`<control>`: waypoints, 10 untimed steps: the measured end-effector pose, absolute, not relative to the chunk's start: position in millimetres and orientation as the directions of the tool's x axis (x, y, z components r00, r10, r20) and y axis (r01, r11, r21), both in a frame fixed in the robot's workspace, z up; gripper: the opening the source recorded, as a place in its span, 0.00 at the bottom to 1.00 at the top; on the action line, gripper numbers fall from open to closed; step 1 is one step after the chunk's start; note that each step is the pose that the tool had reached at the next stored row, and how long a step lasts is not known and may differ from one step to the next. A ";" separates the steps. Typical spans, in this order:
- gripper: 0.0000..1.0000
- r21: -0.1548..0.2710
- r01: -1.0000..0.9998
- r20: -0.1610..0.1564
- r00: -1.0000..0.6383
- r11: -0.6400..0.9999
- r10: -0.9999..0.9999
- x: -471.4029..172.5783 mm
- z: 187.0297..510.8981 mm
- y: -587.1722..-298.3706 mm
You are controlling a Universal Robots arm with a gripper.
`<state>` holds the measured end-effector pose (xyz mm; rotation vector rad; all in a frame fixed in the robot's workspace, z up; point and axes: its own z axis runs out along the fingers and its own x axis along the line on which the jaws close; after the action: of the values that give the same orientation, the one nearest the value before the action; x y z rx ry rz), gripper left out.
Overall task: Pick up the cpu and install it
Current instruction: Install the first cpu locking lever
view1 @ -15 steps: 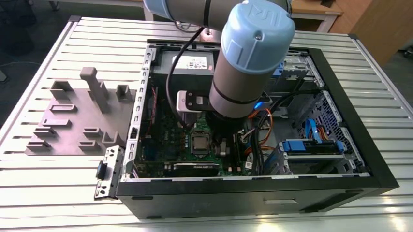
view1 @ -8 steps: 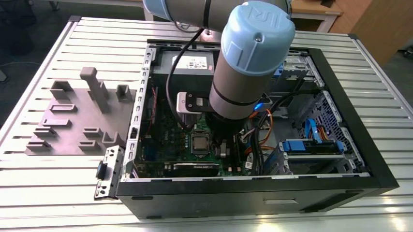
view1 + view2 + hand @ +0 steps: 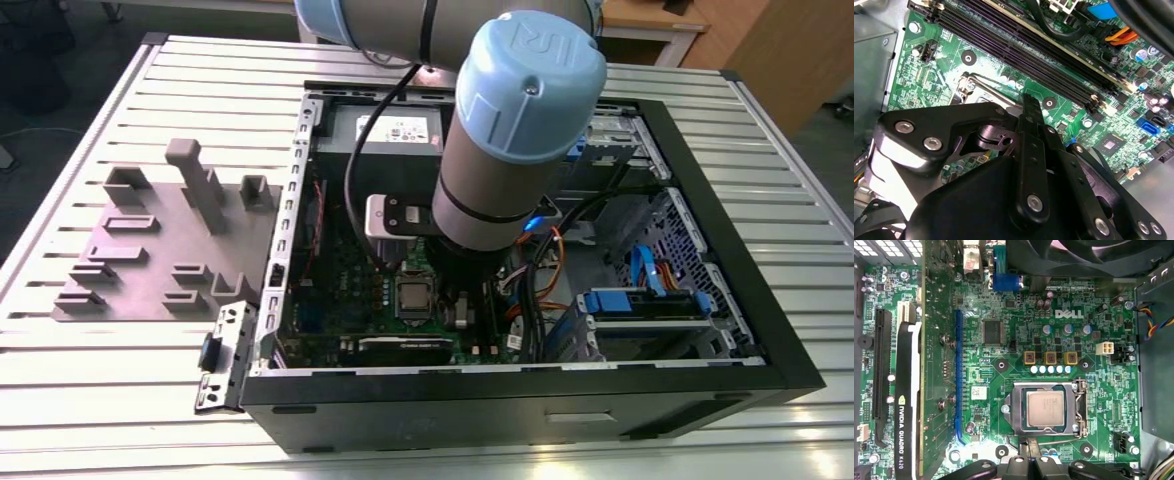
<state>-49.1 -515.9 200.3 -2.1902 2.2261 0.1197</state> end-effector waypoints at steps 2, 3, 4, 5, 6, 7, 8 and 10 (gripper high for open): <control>0.11 0.043 -0.999 -0.065 -0.017 0.015 -0.998 -49.2 199.7 -516.1; 0.11 0.043 -0.999 -0.065 -0.017 0.014 -0.998 -49.2 199.6 -516.2; 0.11 0.043 -0.999 -0.066 -0.016 0.013 -0.998 -49.4 199.5 -516.7; 0.11 0.043 -0.999 -0.066 -0.014 0.012 -0.998 -49.5 199.3 -517.4; 0.11 0.043 -0.999 -0.066 -0.013 0.010 -0.998 -49.6 199.3 -518.0; 0.11 0.043 -0.999 -0.065 -0.012 0.009 -0.998 -49.6 199.0 -518.1; 0.11 0.043 -0.999 -0.066 -0.011 0.008 -0.998 -49.6 198.8 -518.3; 0.11 0.043 -0.999 -0.065 -0.010 0.007 -0.998 -49.6 198.5 -518.4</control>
<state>-49.6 -518.4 198.5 -2.1985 2.2182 0.1197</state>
